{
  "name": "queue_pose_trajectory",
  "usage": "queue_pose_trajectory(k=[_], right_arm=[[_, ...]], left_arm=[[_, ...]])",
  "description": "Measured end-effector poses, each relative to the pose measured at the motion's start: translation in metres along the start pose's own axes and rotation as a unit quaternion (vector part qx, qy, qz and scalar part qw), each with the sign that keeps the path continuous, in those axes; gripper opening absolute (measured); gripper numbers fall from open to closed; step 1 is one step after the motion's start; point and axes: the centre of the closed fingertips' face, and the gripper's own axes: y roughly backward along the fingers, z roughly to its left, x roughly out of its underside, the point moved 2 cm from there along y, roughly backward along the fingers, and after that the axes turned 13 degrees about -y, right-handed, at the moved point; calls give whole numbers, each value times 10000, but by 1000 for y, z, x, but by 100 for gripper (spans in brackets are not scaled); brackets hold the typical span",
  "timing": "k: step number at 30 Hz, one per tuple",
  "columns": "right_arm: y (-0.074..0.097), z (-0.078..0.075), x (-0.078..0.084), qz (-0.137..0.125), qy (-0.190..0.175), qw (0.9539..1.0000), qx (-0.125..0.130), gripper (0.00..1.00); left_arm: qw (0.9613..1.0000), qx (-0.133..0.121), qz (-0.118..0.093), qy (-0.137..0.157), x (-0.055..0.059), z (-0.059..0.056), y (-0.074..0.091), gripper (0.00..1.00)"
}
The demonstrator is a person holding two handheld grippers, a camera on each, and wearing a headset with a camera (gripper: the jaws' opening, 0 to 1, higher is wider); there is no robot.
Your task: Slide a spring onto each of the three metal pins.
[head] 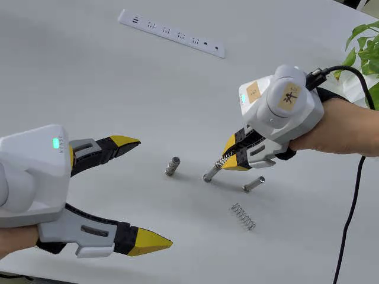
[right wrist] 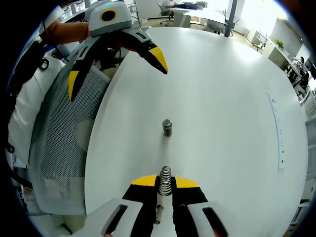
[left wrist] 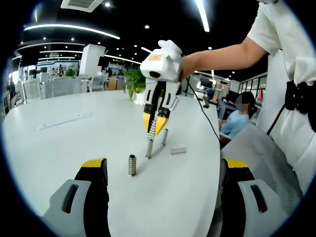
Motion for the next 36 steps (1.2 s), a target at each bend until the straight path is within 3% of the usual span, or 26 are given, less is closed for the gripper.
queue_pose_trajectory(k=[36], right_arm=[[-4, -1, -2, 27, -33, 10000, -79, 7]], left_arm=[[10000, 41, -48, 65, 2, -1, -1, 93]])
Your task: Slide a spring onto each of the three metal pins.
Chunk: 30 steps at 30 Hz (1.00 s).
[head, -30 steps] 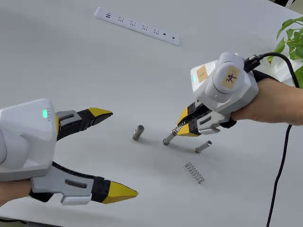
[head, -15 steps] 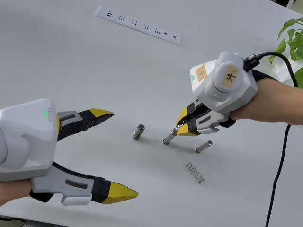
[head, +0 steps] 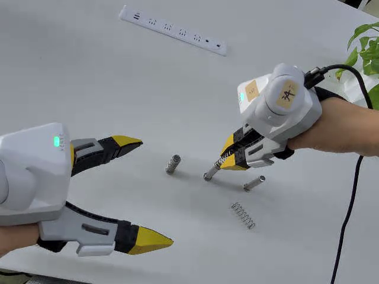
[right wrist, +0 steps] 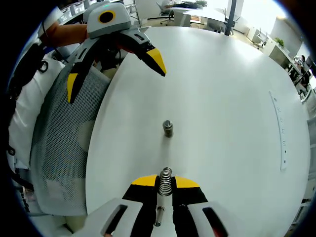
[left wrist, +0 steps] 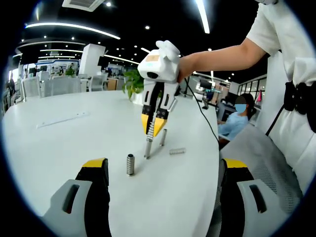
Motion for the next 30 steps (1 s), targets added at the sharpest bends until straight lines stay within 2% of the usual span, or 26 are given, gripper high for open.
queue_pose_trajectory(k=[13, 30], right_arm=[[-1, 0, 1, 34, 26, 10000, -2, 7], [-15, -1, 3, 143, 158, 9998, 18, 7]], left_arm=[[10000, 14, -2, 11, 1, 0, -1, 93], [10000, 35, 14, 20, 2, 0, -1, 91]])
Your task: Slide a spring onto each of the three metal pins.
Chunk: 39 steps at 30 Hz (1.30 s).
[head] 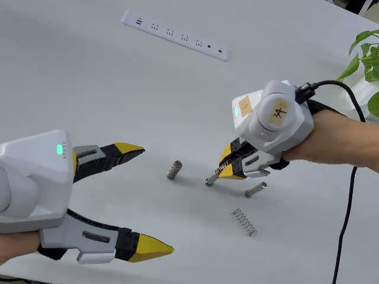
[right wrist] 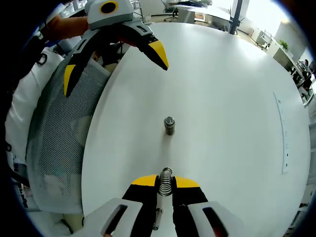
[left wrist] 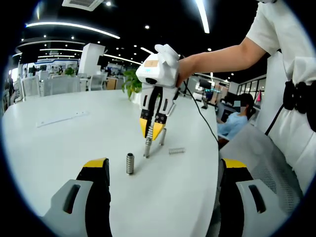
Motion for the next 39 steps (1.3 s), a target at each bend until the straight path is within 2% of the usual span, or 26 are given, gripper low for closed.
queue_pose_trajectory(k=[13, 28, 39], right_arm=[[-11, 0, 0, 44, 56, 10000, -7, 7], [-29, 0, 7, 53, 79, 10000, 30, 8], [-34, 0, 10, 13, 59, 10000, 56, 8]], left_arm=[[10000, -27, -17, 47, 2, 1, 1, 91], [9999, -60, -26, 85, 3, 2, 2, 91], [9999, -78, -10, 96, 5, 2, 4, 90]])
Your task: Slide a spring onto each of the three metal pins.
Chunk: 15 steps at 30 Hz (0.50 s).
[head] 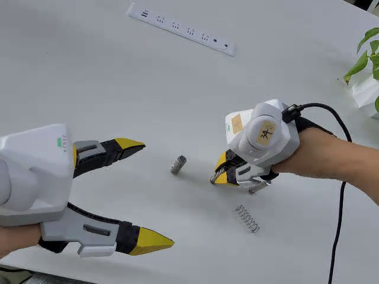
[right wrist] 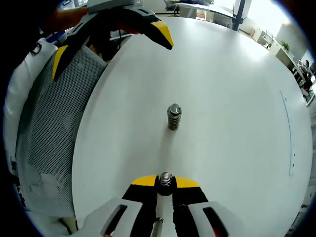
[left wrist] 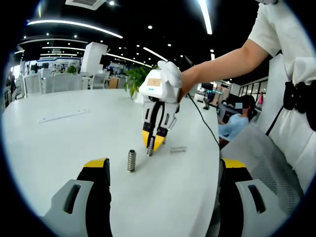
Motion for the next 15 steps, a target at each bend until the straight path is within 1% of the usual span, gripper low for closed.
queue_pose_trajectory(k=[9, 15], right_arm=[[-1, 0, -1, -64, -79, 9999, 1, 8], [-2, 1, -2, -100, -105, 9999, -3, 11]], left_arm=[[10000, -4, -5, -2, -1, 0, 0, 90], [10000, -13, 14, -24, -1, 0, 1, 90]])
